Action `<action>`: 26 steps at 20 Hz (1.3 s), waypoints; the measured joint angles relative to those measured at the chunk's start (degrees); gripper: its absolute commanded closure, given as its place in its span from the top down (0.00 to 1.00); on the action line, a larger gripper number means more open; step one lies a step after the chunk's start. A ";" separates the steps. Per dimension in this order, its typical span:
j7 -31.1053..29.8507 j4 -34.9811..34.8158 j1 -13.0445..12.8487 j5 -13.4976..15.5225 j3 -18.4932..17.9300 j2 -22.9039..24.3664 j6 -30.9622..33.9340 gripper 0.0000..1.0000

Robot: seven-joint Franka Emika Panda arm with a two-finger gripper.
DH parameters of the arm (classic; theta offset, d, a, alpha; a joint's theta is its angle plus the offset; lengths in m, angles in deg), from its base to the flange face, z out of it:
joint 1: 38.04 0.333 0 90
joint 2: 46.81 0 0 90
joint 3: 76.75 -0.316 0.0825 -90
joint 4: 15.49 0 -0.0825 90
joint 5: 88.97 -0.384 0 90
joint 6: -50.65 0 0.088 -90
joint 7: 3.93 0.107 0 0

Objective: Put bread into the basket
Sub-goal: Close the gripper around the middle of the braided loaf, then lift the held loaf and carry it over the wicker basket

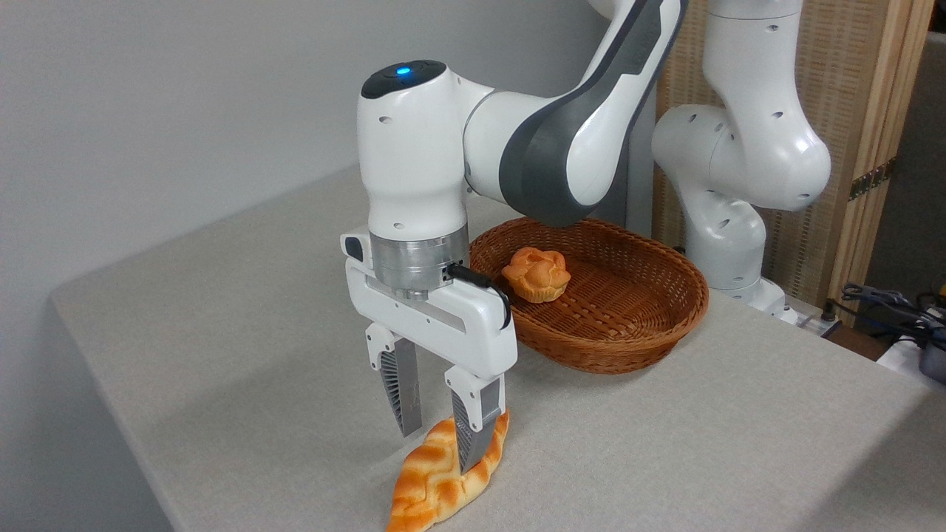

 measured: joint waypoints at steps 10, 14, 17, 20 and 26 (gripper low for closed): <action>0.08 -0.08 -0.02 -1.22 0.01 -0.66 0.03 0.05; 0.09 -0.08 -0.01 -1.23 0.01 -0.69 0.03 0.05; 0.23 -0.08 -0.01 -1.25 0.01 -0.71 0.03 0.00; 0.30 0.24 0.00 -1.25 -0.02 -0.58 0.37 0.00; 0.93 5.11 -0.21 -1.25 0.10 3.00 11.32 0.00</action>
